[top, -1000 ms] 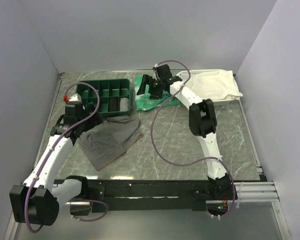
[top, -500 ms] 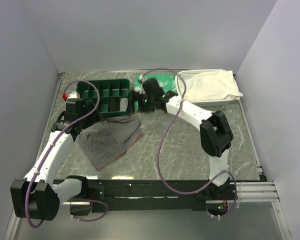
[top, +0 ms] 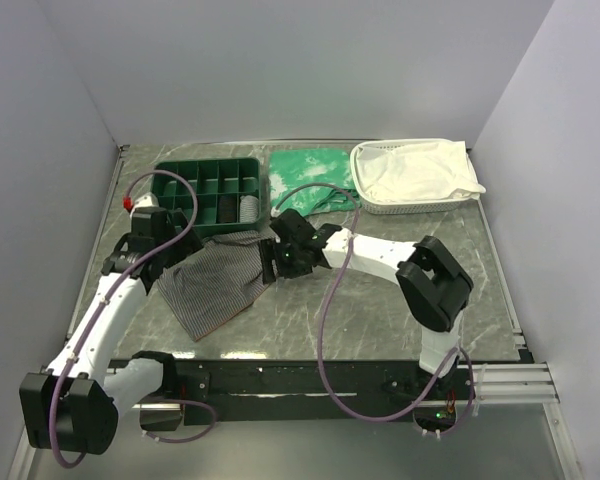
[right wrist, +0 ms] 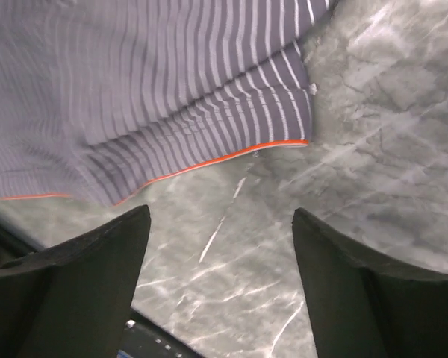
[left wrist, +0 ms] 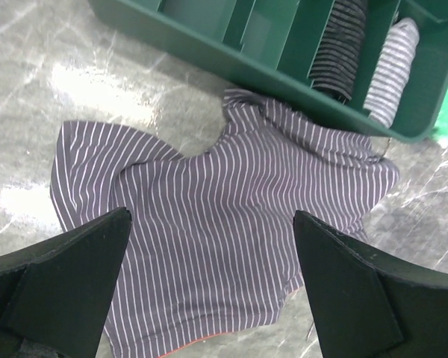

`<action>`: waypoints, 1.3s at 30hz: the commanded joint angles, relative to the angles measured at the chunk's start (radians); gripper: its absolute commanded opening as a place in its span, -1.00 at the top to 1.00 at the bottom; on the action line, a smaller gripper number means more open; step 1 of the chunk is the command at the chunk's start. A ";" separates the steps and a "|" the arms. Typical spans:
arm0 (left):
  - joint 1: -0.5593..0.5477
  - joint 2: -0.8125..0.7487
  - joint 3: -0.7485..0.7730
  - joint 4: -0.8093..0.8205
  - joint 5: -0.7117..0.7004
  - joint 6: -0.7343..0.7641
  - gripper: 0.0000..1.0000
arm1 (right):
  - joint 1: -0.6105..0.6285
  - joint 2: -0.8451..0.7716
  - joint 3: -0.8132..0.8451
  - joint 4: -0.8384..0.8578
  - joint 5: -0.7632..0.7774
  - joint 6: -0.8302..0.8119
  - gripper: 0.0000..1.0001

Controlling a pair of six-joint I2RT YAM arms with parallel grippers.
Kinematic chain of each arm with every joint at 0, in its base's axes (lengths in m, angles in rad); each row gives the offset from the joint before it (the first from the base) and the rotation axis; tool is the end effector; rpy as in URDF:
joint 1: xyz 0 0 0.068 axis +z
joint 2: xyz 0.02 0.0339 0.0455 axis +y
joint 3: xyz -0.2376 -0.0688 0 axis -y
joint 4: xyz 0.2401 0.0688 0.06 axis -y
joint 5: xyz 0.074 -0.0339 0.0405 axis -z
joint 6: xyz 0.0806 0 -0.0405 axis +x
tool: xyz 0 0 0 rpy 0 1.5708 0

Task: Roll the underwear
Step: Move the underwear to the center of the board.

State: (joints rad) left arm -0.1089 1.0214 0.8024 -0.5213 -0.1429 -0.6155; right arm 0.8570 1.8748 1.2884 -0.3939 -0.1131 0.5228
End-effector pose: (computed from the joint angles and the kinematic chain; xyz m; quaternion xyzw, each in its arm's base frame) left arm 0.2566 -0.0165 0.2188 -0.2566 0.8763 -0.0815 0.3994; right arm 0.2616 0.3159 0.1293 -0.1751 0.9392 0.2266 0.1897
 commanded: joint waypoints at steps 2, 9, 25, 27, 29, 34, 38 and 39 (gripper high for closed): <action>-0.002 -0.052 -0.032 -0.002 0.025 -0.023 -0.93 | 0.017 -0.095 -0.027 0.052 -0.084 0.013 -0.42; -0.002 -0.080 -0.051 0.000 0.055 -0.046 -0.93 | 0.028 -0.094 -0.067 0.081 -0.051 0.097 -0.49; -0.002 -0.034 -0.055 0.021 0.077 -0.046 -0.93 | -0.147 -0.023 -0.054 0.168 -0.160 0.020 -0.37; -0.002 -0.030 -0.054 0.024 0.080 -0.044 -0.93 | -0.167 -0.013 -0.061 0.194 -0.216 0.022 -0.36; -0.002 -0.030 -0.055 0.029 0.089 -0.044 -0.93 | -0.185 0.010 -0.061 0.228 -0.256 0.010 -0.35; -0.002 -0.033 -0.068 0.029 0.092 -0.056 -0.93 | -0.194 0.073 -0.029 0.219 -0.330 0.016 -0.25; -0.002 -0.055 -0.084 0.023 0.092 -0.069 -0.93 | -0.194 0.101 -0.043 0.219 -0.347 0.025 -0.19; -0.002 -0.058 -0.083 0.023 0.094 -0.078 -0.93 | -0.194 0.103 -0.049 0.234 -0.346 0.029 -0.19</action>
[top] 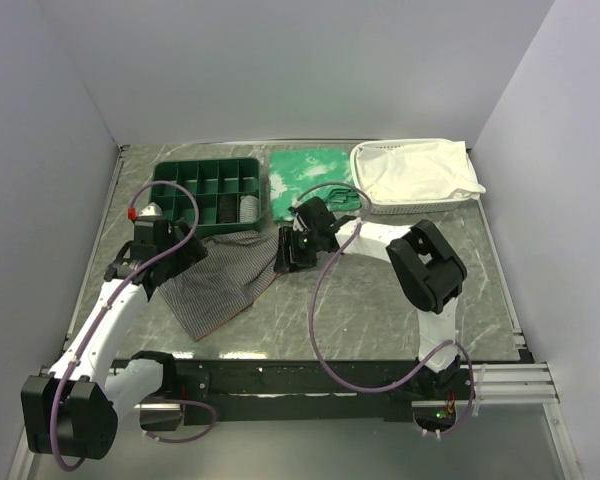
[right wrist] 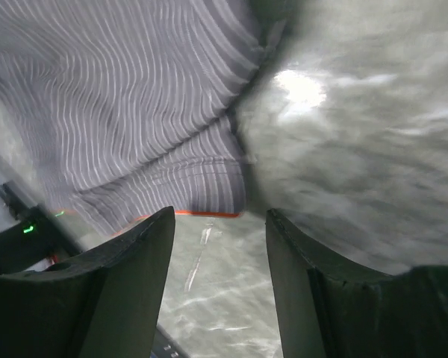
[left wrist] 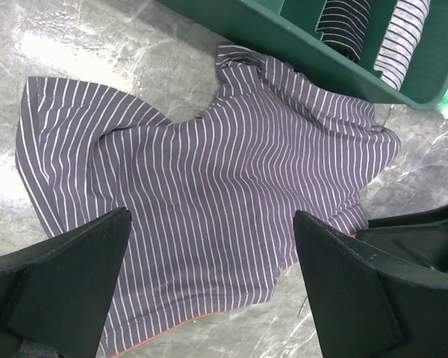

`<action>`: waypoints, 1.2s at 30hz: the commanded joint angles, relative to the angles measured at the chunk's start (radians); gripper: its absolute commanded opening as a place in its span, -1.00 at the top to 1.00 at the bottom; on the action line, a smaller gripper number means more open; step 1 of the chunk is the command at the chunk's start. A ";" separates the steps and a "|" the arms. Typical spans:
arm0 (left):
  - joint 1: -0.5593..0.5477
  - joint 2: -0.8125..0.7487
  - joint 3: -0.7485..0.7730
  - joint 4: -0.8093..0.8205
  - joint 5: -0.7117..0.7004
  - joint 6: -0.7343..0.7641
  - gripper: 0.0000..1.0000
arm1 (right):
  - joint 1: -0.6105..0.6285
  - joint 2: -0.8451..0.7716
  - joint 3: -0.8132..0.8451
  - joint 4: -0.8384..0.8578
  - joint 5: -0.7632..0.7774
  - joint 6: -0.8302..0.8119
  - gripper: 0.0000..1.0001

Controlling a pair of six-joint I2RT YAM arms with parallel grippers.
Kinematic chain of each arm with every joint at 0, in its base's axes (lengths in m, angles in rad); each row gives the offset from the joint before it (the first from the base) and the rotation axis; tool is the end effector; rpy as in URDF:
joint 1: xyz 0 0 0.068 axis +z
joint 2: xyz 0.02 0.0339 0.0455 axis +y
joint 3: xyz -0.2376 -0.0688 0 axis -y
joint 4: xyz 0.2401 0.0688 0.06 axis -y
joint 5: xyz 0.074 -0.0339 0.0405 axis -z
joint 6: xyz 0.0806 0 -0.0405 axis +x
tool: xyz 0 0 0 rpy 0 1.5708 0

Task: Roll the underwear
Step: Move the underwear to the center of the board.

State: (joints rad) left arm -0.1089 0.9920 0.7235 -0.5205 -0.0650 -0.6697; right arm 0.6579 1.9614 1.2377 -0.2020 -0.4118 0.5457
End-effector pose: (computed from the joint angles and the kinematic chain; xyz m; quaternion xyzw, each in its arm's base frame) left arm 0.2454 -0.0216 0.1970 -0.2676 0.8846 -0.1167 0.3637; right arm 0.3118 0.2817 0.1010 -0.1168 0.9233 0.3355 0.1460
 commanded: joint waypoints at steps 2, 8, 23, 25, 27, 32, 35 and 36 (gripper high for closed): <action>-0.002 -0.041 -0.006 0.022 0.021 -0.031 -0.93 | 0.005 0.014 -0.024 0.064 -0.059 0.013 -0.19; -0.002 -0.038 0.001 0.022 0.021 -0.025 -0.93 | 0.003 0.051 -0.027 0.095 -0.075 0.023 -0.18; -0.002 -0.069 -0.021 0.017 0.030 -0.027 -0.93 | 0.002 -0.057 -0.130 0.187 -0.085 0.033 1.00; -0.002 -0.075 -0.022 0.022 0.042 -0.025 -0.93 | 0.002 -0.143 -0.196 0.200 -0.052 0.045 1.00; -0.002 -0.082 -0.032 0.037 0.056 -0.025 -0.93 | 0.002 -0.243 -0.248 0.200 0.003 0.068 1.00; -0.005 -0.110 -0.078 0.086 0.137 -0.050 -0.93 | -0.004 -0.441 -0.447 0.165 0.198 0.135 1.00; -0.021 -0.121 -0.107 0.109 0.169 -0.059 -0.94 | -0.012 -0.565 -0.567 0.121 0.299 0.222 1.00; -0.029 -0.125 -0.120 0.114 0.172 -0.060 -0.94 | -0.018 -0.625 -0.593 0.113 0.324 0.243 1.00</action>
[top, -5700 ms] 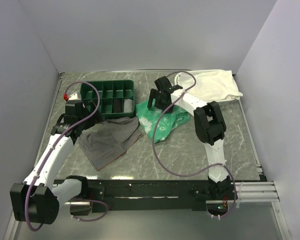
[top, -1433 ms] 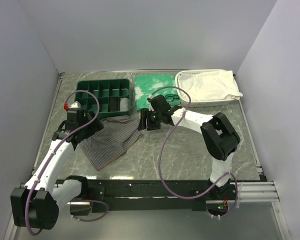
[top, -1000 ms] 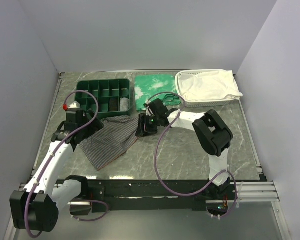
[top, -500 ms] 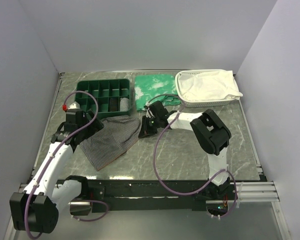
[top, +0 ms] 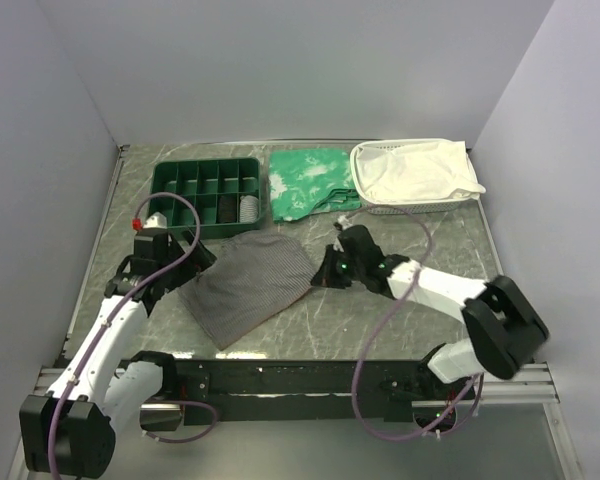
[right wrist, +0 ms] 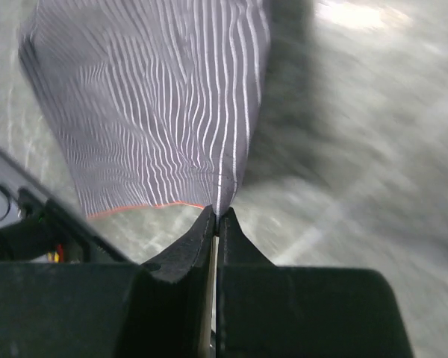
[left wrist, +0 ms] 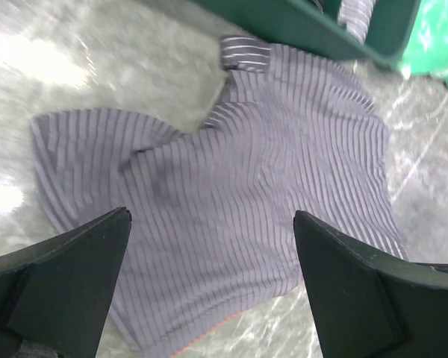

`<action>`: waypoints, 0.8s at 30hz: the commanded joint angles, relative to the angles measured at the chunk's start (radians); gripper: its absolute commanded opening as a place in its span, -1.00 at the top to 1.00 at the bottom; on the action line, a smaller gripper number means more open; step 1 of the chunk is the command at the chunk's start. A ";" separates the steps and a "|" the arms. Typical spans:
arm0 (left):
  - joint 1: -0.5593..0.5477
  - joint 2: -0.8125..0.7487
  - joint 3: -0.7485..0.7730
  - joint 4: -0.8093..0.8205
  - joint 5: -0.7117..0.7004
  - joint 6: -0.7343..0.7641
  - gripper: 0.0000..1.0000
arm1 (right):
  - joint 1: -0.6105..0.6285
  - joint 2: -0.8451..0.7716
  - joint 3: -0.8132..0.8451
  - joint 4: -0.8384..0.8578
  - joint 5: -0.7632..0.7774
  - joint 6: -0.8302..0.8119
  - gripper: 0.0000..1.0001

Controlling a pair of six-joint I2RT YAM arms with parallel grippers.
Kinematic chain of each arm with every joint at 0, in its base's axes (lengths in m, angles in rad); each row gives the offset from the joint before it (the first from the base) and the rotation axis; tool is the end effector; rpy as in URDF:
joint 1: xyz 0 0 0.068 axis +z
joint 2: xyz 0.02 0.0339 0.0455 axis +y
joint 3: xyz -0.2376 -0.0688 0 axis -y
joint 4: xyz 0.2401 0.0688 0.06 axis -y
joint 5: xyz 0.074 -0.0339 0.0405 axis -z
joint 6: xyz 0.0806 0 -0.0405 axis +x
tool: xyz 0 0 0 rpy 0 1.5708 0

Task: Roll the underwear
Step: Move the underwear to the center of the board.

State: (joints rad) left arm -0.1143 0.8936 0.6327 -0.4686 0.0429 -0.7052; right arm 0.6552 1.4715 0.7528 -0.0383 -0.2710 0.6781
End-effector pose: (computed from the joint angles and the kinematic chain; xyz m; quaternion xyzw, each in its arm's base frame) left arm 0.2318 -0.0301 0.1917 -0.2573 0.8756 -0.1806 0.3667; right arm 0.2461 0.2163 0.1329 -0.0430 0.9105 0.3400 0.2315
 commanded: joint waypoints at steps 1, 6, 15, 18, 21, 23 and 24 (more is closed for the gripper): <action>-0.045 -0.028 -0.034 0.064 0.063 -0.036 -0.95 | -0.020 -0.167 -0.157 -0.060 0.211 0.130 1.00; -0.181 -0.010 -0.067 0.077 0.020 -0.088 -0.91 | -0.078 -0.399 -0.266 -0.172 0.381 0.261 1.00; -0.545 0.018 -0.145 0.082 -0.040 -0.322 -0.62 | -0.256 -0.574 -0.270 -0.276 0.412 0.248 1.00; -0.678 0.033 -0.159 0.125 -0.040 -0.395 -0.51 | -0.259 -0.521 -0.250 -0.253 0.382 0.233 1.00; -0.804 0.100 -0.120 0.166 -0.101 -0.425 -0.51 | -0.258 -0.476 -0.237 -0.221 0.339 0.224 1.00; -0.884 0.152 -0.064 0.195 -0.110 -0.415 -0.52 | -0.259 -0.458 -0.233 -0.209 0.313 0.222 1.00; -0.907 0.215 -0.039 0.190 -0.132 -0.406 -0.52 | -0.259 -0.455 -0.234 -0.204 0.306 0.222 1.00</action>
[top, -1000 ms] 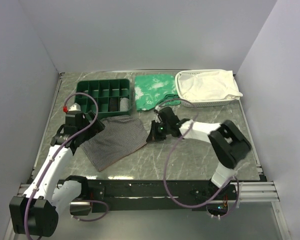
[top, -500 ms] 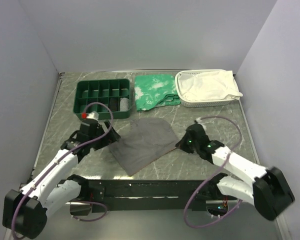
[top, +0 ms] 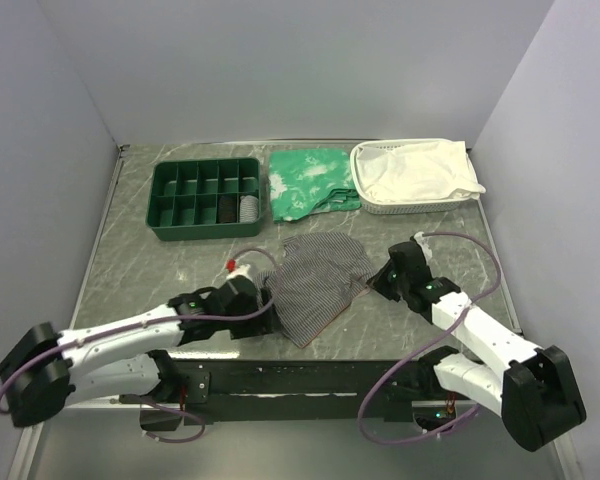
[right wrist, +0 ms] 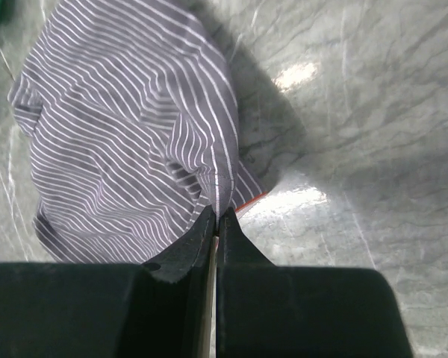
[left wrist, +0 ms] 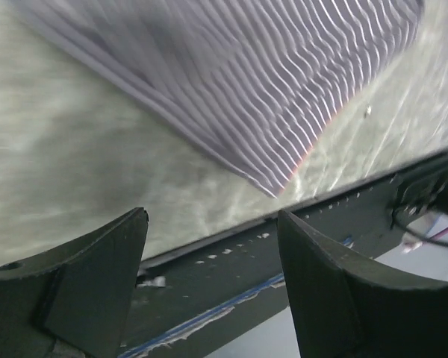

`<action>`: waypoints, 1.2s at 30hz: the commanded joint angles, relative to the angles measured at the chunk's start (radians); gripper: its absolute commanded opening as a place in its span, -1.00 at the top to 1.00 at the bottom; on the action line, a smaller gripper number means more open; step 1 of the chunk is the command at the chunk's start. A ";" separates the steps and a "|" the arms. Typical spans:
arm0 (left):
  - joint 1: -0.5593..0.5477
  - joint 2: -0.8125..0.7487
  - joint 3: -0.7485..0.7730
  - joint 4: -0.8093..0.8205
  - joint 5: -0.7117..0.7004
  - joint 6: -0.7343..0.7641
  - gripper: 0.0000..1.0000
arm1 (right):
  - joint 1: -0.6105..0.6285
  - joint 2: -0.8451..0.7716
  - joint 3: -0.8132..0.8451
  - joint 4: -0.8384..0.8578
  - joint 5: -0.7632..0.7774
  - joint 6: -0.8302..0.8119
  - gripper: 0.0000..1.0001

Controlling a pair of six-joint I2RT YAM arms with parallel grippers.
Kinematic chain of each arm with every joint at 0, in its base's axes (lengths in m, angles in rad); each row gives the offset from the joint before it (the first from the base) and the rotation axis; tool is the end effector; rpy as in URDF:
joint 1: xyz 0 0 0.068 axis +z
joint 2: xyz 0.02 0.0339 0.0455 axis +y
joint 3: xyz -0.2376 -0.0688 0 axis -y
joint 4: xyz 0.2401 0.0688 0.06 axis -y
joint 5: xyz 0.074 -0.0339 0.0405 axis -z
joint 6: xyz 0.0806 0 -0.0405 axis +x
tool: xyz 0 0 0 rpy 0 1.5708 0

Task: Roll the underwear
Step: Move the underwear to the center of the board.

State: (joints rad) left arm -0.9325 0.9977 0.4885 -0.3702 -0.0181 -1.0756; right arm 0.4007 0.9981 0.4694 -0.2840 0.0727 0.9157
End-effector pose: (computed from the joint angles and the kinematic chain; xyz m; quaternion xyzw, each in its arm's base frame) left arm 0.1374 -0.1827 0.1294 -0.0703 0.9382 -0.2813 0.1891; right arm 0.2186 0.0863 0.1318 0.2494 0.8944 0.1995 0.3132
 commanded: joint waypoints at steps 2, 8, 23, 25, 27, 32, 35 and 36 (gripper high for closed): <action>-0.144 0.172 0.171 0.076 -0.091 -0.020 -0.46 | -0.003 0.014 0.045 0.043 -0.050 -0.023 1.00; -0.204 0.315 0.239 0.122 -0.085 -0.003 -0.36 | -0.005 -0.024 0.029 0.022 -0.053 -0.054 1.00; -0.235 0.378 0.185 0.155 -0.003 -0.159 -0.33 | -0.005 -0.068 0.025 0.012 -0.051 -0.072 1.00; -0.235 0.358 0.156 0.162 -0.009 -0.187 -0.33 | -0.005 -0.078 0.028 0.008 -0.045 -0.075 1.00; -0.236 0.337 0.119 0.186 -0.020 -0.236 -0.32 | -0.003 -0.084 0.023 0.009 -0.045 -0.072 1.00; -0.236 0.317 0.094 0.243 -0.040 -0.306 -0.27 | -0.003 -0.105 0.009 0.014 -0.048 -0.066 1.00; -0.236 0.354 0.128 0.243 -0.055 -0.314 -0.27 | -0.005 -0.116 0.000 0.017 -0.050 -0.064 1.00; -0.236 0.363 0.143 0.244 -0.059 -0.319 -0.26 | -0.003 -0.119 -0.003 0.017 -0.051 -0.064 1.00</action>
State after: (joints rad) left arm -1.1622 1.3426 0.5842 -0.1814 -0.0475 -1.3441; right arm 0.4004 0.9073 0.4709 -0.2787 0.0143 0.8551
